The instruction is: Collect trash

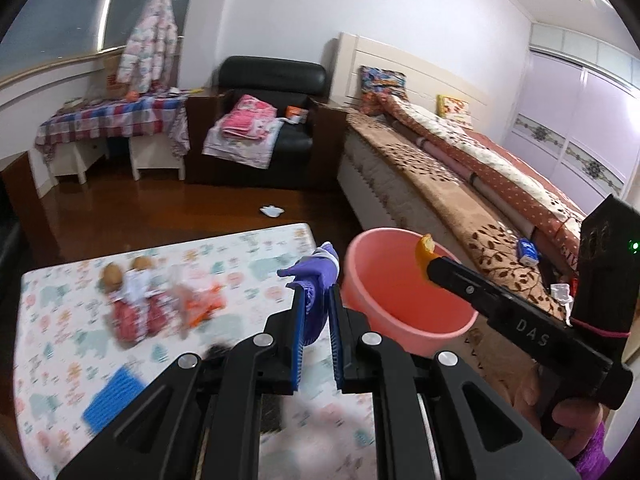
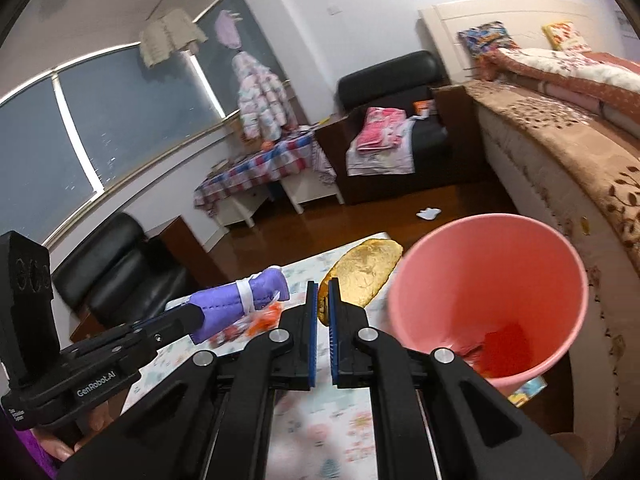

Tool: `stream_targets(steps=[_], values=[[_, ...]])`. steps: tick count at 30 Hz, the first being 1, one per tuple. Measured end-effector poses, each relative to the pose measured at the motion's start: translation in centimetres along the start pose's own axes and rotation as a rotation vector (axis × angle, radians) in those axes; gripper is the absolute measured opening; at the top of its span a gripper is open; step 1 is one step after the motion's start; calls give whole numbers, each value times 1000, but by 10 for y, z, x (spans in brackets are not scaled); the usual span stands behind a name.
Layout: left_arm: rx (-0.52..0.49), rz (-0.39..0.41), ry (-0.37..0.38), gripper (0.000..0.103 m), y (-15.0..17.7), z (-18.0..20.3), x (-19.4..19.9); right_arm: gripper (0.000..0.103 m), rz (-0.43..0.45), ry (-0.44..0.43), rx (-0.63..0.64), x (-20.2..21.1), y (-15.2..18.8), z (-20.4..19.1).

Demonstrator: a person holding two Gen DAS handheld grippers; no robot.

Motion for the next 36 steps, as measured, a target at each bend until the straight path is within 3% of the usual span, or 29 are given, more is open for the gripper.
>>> stream_targets(steps=[13, 20, 22, 24, 25, 26, 36], values=[[-140, -106, 95, 11, -33, 86, -101, 5, -51, 82, -153, -22, 0, 98], [-143, -170, 79, 11, -27, 90, -140, 6, -103, 94, -221, -39, 10, 123], [-134, -179, 81, 16, -25, 88, -145, 8, -117, 106, -227, -42, 12, 125], [-132, -184, 82, 25, -24, 88, -146, 22, -125, 109, -235, -43, 14, 125], [-135, -181, 80, 30, -23, 87, -145, 34, -122, 104, -243, -43, 14, 126], [-142, -174, 76, 32, -23, 88, -144, 38, -115, 97, -249, -42, 15, 126], [-97, -109, 56, 33, -18, 69, -104, 38, -83, 118, -197, -25, 15, 97]])
Point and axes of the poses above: each gripper's, at about its wrist camera, not at the fingertips, and x roughly against the way its jaws point, z to its right, y to its underside, the point moved 3 cm from there along -x, roughly the way its jaws point, and after that the axes turned 10 degrees about -z, right-handed, at the moved point
